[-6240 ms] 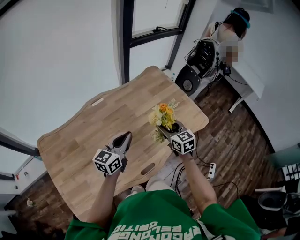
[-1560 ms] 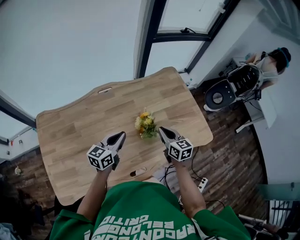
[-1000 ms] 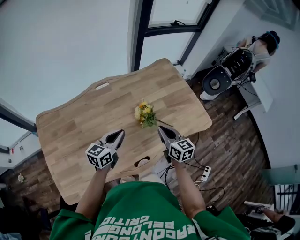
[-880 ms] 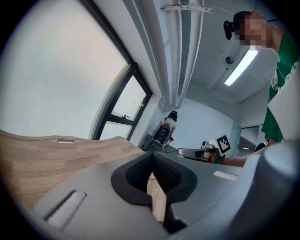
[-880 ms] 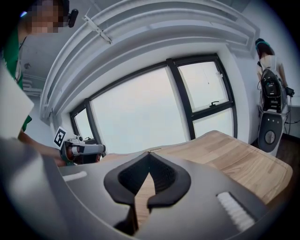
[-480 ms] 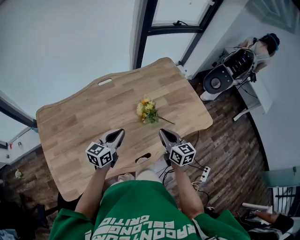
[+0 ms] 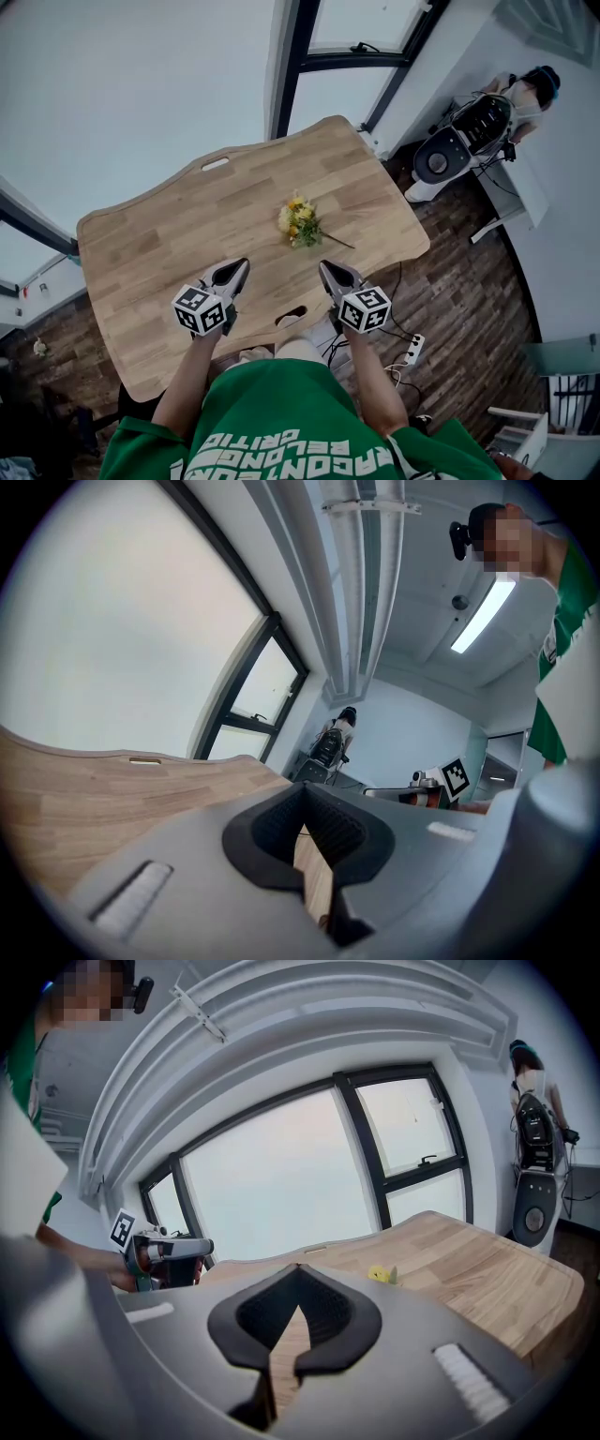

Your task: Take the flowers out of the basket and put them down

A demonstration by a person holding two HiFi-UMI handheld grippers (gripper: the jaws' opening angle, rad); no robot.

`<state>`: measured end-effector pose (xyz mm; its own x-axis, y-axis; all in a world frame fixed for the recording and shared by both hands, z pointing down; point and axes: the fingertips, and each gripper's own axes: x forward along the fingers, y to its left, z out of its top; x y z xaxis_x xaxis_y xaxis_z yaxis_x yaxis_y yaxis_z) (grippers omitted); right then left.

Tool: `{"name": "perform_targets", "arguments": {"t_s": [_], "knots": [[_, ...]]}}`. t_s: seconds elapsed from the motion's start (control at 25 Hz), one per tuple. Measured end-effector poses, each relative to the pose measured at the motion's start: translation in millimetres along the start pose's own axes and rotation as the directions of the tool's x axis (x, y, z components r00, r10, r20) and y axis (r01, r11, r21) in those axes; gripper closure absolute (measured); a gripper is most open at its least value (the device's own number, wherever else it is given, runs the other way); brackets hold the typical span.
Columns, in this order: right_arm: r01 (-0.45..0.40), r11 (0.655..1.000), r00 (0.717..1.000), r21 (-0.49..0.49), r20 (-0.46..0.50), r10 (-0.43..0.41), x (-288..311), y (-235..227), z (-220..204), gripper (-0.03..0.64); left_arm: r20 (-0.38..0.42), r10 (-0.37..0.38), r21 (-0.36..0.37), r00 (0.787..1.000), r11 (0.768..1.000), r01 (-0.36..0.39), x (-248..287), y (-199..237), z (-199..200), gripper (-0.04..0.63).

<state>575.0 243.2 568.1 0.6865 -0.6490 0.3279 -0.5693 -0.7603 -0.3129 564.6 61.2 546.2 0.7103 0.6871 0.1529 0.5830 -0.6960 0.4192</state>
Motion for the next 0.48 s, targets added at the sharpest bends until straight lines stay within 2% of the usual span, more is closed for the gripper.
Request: {"name": "perform_targets", "arguments": {"t_s": [0.48], "knots": [[0.022,1.000,1.000,0.009,-0.020,-0.022,3.6,-2.4,-13.6,0.611,-0.008,-0.011,0.001,1.000,1.000,0.011,2.4,-1.5,-2.5,0.577]]}}
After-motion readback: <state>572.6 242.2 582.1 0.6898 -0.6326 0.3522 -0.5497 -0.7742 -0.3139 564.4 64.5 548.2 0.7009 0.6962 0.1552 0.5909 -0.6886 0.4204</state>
